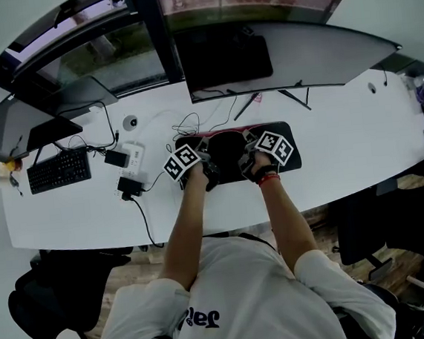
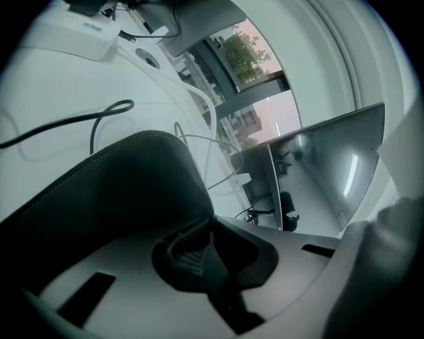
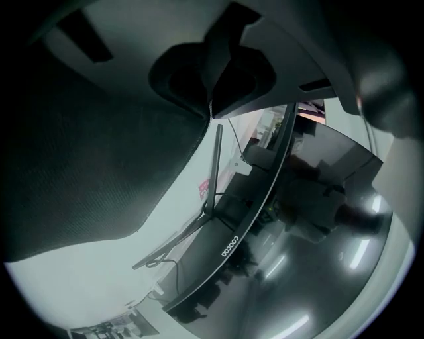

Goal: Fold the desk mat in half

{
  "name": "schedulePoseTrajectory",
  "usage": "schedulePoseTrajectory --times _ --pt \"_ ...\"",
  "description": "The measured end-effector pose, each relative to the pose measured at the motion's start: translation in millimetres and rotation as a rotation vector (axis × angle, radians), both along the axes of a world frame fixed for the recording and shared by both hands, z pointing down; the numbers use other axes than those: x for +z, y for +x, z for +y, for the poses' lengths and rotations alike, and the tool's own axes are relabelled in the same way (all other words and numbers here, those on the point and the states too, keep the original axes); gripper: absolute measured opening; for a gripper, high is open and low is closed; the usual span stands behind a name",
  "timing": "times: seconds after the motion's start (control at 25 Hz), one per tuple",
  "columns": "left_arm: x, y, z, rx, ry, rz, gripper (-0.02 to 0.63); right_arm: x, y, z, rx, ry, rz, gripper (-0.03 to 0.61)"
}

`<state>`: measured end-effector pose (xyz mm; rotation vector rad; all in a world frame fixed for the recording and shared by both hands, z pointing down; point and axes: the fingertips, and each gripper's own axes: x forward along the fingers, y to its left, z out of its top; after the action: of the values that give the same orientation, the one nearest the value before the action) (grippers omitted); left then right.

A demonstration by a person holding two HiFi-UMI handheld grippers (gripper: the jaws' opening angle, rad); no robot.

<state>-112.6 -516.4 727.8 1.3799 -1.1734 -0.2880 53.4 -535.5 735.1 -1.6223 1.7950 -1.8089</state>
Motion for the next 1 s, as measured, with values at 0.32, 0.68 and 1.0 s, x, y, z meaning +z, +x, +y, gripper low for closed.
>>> schedulePoseTrajectory --times 0.32,0.68,1.0 --pt "-1.5 1.1 -1.8 -0.005 -0.004 0.003 0.044 1.4 1.1 -4.0 0.010 -0.024 -0.010 0.060" --pt "-5.2 -1.1 -2.5 -0.014 0.020 -0.020 0.049 -4.2 -5.1 -2.9 -0.029 0.014 0.024 0.074" --pt "-25.2 0.3 -0.8 0.008 0.081 -0.045 0.049 -25.1 -11.9 -0.3 -0.070 0.081 0.047 0.074"
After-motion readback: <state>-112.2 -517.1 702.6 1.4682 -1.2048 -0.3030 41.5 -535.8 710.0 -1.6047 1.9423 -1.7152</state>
